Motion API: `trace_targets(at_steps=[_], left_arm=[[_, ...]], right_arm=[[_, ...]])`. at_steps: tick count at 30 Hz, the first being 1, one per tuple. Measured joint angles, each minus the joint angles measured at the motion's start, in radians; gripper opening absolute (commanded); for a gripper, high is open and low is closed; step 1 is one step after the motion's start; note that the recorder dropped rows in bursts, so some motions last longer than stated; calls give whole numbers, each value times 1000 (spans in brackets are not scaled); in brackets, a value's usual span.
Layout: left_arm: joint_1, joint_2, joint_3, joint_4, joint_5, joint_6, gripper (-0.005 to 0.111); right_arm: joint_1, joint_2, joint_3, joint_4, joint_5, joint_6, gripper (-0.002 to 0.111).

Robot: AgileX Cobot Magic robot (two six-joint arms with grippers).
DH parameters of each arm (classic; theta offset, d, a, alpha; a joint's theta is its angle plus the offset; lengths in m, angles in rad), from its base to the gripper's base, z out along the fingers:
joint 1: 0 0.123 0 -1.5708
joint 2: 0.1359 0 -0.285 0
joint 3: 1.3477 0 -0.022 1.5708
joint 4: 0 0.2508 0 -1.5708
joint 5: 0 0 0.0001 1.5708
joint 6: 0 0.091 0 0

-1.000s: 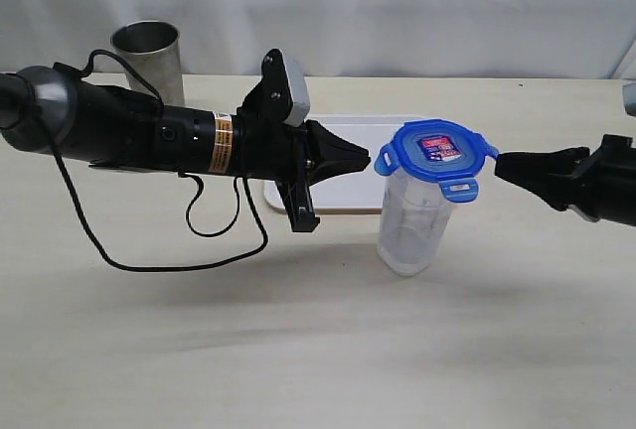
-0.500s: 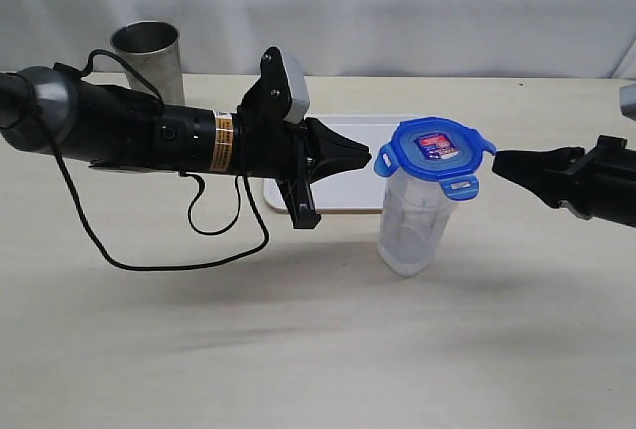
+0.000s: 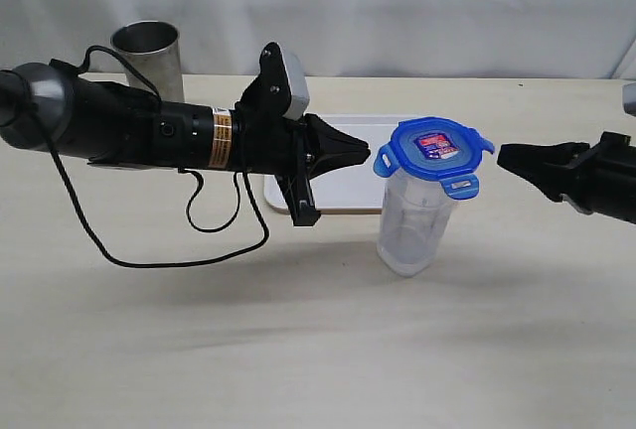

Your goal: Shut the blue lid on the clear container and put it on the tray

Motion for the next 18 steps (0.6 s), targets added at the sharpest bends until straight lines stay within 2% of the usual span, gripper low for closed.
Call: trace_targets(at_steps=[7, 18], left_arm=[[0, -31, 0, -4, 0, 0, 0], [0, -31, 0, 0, 0, -38, 0]], right_arm=[[0, 0, 0, -82, -75, 10, 4], [0, 5, 0, -65, -66, -7, 4]])
